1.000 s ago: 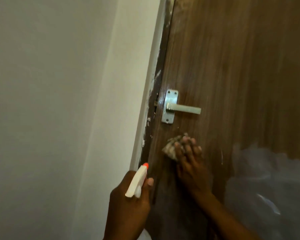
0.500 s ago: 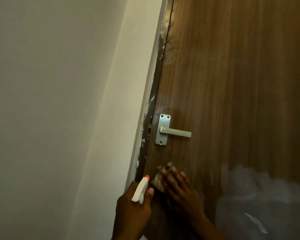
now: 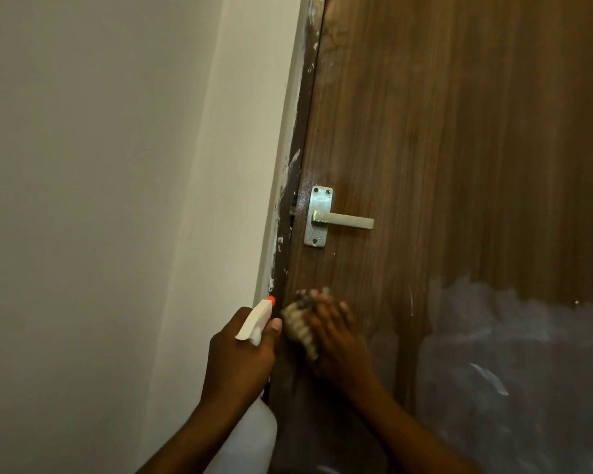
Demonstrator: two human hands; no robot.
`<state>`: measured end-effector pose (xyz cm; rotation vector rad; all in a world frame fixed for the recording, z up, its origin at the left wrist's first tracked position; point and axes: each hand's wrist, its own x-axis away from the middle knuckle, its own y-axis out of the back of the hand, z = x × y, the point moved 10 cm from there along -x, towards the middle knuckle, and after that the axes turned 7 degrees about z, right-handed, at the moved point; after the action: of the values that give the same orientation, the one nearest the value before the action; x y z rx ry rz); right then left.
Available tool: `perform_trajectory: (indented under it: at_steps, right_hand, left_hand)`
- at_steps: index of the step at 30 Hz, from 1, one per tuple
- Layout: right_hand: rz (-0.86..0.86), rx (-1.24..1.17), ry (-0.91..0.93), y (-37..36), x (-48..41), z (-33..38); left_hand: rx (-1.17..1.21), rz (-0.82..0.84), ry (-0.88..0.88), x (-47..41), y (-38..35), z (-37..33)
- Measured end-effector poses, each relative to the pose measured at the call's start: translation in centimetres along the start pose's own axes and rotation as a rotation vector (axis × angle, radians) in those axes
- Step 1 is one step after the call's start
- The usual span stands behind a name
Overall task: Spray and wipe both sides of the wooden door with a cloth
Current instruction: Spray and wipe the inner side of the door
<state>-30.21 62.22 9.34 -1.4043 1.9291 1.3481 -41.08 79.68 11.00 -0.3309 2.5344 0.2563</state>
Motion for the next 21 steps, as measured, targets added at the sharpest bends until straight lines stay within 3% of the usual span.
perform_trajectory:
  at_steps: [3,6,9,12,13,16,18,21]
  right_hand:
    - [-0.042,-0.127,-0.235,2.4,-4.6,-2.4]
    - [-0.105,-0.122,-0.303,3.8,-8.3,0.7]
    - [-0.146,-0.165,-0.066,2.7,-5.5,2.7]
    - [0.006,0.068,0.168,-1.0,2.1,0.8]
    - [0.016,0.100,0.131,-1.0,4.1,-2.0]
    - [-0.054,0.031,-0.308,2.6,5.5,-12.1]
    - [-0.118,-0.016,-0.516,5.3,2.7,-14.8]
    - [-0.114,-0.051,-0.471,5.1,-2.4,-12.0]
  left_hand:
    - [-0.022,-0.020,-0.035,-0.8,-0.3,0.5]
    - [-0.014,-0.030,-0.055,-1.2,-1.2,0.1]
    - [0.091,0.011,-0.057,-1.3,-2.6,-0.1]
    - [0.110,0.071,-0.067,-0.6,-3.9,-0.7]
    - [0.087,0.083,-0.070,-0.5,-4.5,-0.9]
    - [0.107,0.107,-0.025,-0.4,-6.1,-0.6]
    - [0.127,0.117,-0.011,-0.2,-7.1,-0.8]
    - [0.098,0.115,-0.038,-0.2,-8.4,-1.6]
